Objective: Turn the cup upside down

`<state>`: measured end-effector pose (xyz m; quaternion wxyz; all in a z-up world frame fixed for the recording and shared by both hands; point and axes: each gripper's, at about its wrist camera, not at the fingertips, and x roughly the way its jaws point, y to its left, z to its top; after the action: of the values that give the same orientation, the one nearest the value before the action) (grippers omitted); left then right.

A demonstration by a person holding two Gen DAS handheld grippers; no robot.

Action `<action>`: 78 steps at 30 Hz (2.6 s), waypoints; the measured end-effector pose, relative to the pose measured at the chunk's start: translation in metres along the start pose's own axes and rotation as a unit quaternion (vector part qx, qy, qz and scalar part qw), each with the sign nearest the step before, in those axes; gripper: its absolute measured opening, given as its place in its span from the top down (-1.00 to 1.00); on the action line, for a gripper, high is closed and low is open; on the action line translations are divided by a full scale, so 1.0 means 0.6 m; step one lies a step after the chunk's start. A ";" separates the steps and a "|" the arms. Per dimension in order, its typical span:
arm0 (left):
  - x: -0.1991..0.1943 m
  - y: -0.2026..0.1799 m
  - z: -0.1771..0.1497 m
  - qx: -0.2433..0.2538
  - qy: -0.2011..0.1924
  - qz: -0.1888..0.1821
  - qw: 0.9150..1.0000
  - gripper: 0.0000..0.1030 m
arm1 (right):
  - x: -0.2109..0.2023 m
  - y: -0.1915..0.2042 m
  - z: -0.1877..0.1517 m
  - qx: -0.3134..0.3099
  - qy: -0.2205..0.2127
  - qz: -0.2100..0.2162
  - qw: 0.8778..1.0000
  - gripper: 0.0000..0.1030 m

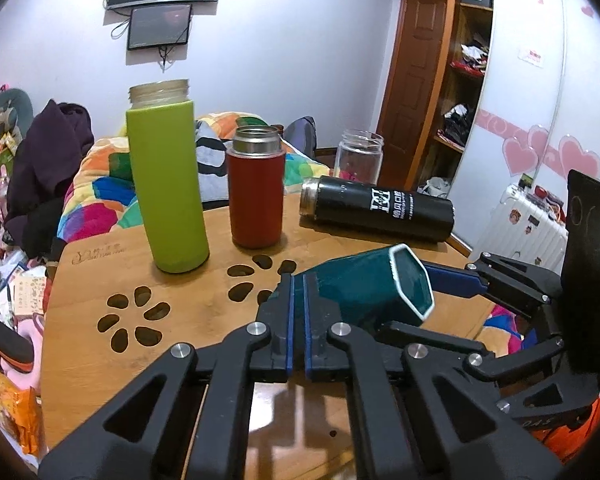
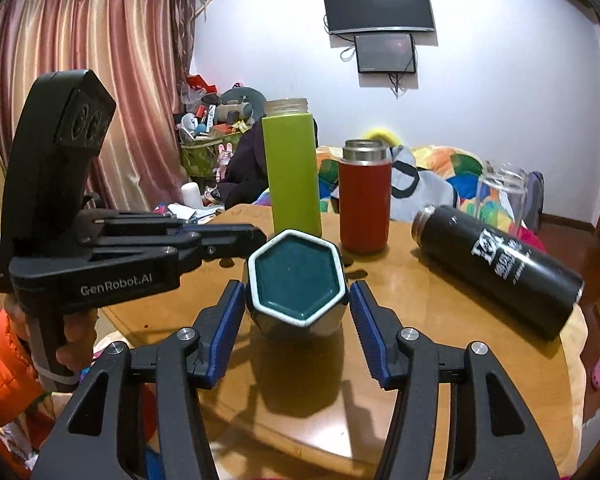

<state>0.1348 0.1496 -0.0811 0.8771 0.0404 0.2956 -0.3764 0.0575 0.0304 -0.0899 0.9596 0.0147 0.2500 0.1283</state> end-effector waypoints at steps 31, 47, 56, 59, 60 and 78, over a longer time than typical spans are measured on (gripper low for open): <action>-0.104 -0.022 0.013 -0.020 -0.071 0.049 0.996 0.40 | -0.075 -0.023 0.047 0.050 -0.013 -0.029 0.998 -0.36; -0.200 -0.071 0.004 -0.034 -0.147 0.114 0.982 -1.00 | -0.198 -0.014 0.081 0.065 -0.085 -0.080 0.991 -1.00; -0.200 -0.079 -0.011 -0.034 -0.148 0.128 0.980 -1.00 | -0.210 -0.003 0.075 0.060 -0.089 -0.096 0.990 -1.00; -0.202 -0.080 -0.012 -0.037 -0.149 0.130 0.980 -1.00 | -0.209 -0.003 0.073 0.059 -0.088 -0.099 0.989 -1.00; -0.203 -0.080 -0.014 -0.036 -0.150 0.132 0.979 -1.00 | -0.209 -0.003 0.072 0.059 -0.088 -0.099 0.989 -1.00; -0.200 -0.088 -0.014 -0.025 -0.149 0.142 0.978 -1.00 | -0.210 -0.004 0.070 0.059 -0.088 -0.098 0.989 -1.00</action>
<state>0.0296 0.1908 -0.0142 0.9566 0.0038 0.1624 -0.2419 -0.0281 -0.0024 0.0065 0.9833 0.0575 0.1717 0.0165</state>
